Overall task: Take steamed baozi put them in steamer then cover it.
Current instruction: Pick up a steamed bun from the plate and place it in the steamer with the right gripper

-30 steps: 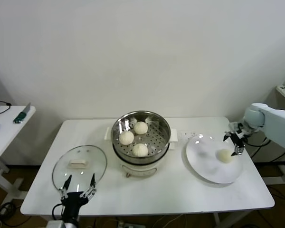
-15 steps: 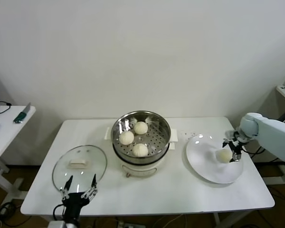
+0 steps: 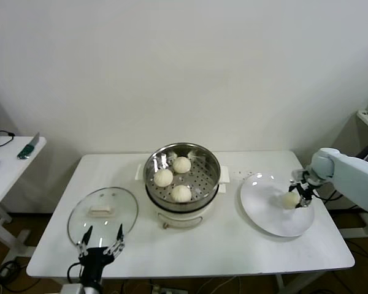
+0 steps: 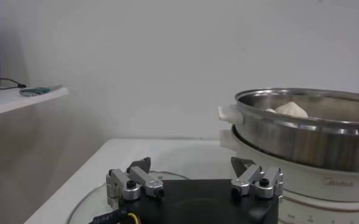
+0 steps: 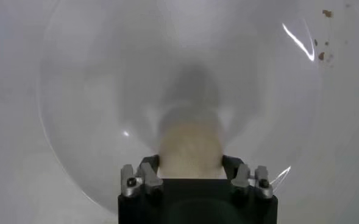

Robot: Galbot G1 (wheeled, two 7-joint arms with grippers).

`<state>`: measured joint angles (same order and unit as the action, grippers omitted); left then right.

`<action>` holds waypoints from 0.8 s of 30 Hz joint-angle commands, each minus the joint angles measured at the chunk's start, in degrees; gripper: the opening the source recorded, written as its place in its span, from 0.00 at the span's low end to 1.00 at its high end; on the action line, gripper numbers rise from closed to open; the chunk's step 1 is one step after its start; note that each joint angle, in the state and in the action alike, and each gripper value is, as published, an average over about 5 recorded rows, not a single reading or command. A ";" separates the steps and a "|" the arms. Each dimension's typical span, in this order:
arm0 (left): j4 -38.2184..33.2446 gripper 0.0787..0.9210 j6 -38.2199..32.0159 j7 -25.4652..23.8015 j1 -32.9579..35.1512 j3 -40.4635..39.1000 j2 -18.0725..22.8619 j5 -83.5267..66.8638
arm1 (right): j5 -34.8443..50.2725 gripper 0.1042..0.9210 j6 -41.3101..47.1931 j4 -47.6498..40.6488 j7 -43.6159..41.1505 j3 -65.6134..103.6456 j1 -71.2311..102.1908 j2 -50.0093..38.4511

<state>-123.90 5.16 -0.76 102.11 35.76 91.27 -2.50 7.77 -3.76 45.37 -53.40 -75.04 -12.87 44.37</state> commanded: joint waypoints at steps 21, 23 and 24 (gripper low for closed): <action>-0.83 0.88 0.47 -0.01 0.07 0.43 -1.96 -1.40 | 34.11 0.68 12.19 32.63 -5.31 -27.85 -52.91 8.20; -0.97 0.88 0.63 -0.03 -0.06 0.39 -2.02 -1.49 | 37.02 0.69 13.55 33.73 -4.60 -27.21 -53.28 10.58; -1.06 0.88 0.73 -0.04 -0.13 0.38 -2.03 -1.53 | 38.40 0.69 14.31 34.22 -4.11 -26.83 -53.10 11.74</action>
<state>-124.80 5.65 -0.76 102.09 36.16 89.52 -3.73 29.15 4.93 68.59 -57.49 -94.82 -48.61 47.26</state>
